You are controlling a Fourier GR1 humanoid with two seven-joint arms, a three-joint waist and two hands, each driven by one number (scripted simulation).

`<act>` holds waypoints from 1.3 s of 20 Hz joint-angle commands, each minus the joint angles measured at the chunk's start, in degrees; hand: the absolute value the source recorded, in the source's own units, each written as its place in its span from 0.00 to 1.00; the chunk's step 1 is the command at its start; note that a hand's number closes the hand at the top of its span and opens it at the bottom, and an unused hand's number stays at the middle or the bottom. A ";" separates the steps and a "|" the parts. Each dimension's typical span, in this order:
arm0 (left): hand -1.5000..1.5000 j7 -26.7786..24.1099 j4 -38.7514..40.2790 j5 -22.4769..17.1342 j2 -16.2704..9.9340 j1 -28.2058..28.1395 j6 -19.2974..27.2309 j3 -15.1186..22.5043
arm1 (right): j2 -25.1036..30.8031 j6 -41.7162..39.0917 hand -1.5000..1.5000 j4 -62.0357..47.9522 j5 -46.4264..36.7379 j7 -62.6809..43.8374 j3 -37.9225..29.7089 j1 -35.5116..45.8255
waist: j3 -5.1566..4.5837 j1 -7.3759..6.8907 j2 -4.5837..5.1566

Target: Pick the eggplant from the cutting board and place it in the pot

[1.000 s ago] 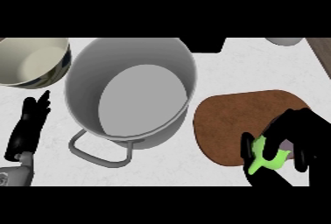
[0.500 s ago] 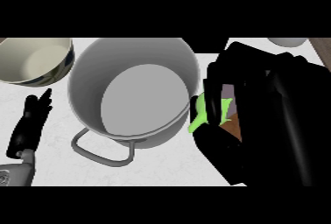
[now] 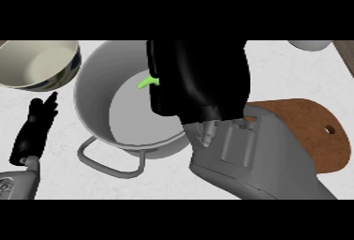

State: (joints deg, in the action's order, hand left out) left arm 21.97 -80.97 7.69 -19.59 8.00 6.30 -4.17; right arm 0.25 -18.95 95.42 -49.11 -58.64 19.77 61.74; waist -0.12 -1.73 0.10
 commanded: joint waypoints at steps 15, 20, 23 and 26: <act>0.50 -0.58 2.08 -0.35 0.47 0.87 -1.66 -1.09 | -0.25 39.49 0.00 -25.21 21.20 4.60 6.31 0.00 | 0.07 -0.65 0.40; 0.50 -0.62 -0.58 0.77 0.30 -0.43 -0.98 -0.70 | -0.25 52.40 0.00 -25.21 20.27 11.15 1.69 -2.13 | 0.14 -0.19 0.29; 0.50 -0.30 0.49 -0.06 -1.30 -0.39 -2.28 -2.30 | -0.25 56.28 0.00 -22.36 17.88 10.77 0.05 -3.40 | 0.12 1.02 -0.06; 0.50 -0.77 -1.09 -1.50 -1.20 -2.82 -2.86 -3.52 | 1.82 56.35 0.00 -17.28 16.08 12.91 -2.90 -8.71 | 0.14 1.74 -0.25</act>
State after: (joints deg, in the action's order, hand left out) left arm 21.61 -81.77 7.75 -19.56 6.27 5.08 -6.01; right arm 0.81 32.67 74.80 -31.70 -47.19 19.71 56.37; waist 0.01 -0.68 0.00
